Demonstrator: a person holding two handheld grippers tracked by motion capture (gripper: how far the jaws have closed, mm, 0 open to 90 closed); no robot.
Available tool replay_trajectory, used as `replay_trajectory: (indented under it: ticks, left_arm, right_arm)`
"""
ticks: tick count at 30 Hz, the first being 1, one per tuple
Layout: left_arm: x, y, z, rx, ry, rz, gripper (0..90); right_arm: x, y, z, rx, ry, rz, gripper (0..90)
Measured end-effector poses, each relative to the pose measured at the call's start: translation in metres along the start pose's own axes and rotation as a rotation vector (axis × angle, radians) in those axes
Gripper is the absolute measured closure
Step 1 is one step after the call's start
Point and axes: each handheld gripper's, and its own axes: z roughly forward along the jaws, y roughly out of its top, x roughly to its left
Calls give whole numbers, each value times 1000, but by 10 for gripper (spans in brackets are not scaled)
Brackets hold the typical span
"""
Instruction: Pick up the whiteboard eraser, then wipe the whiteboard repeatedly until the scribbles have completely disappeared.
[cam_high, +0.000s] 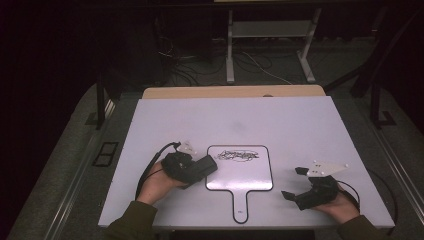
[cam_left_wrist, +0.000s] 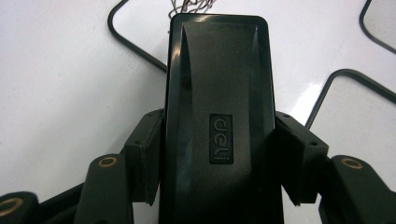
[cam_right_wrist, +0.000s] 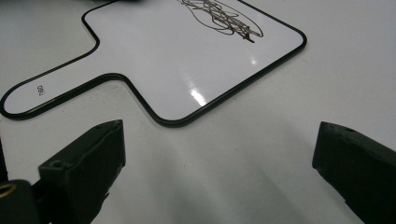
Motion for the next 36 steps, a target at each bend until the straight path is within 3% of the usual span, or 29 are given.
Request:
replay_trajectory:
  ticks: [16,36]
  left_arm:
    - [1,30,-5,-35,-10,32,387]
    - [6,57,8,-39,-25,53,387]
  right_arm:
    - [1,-1,-1,-3,3,7,15]
    - [-1,-1,0,-4,0,15,15]
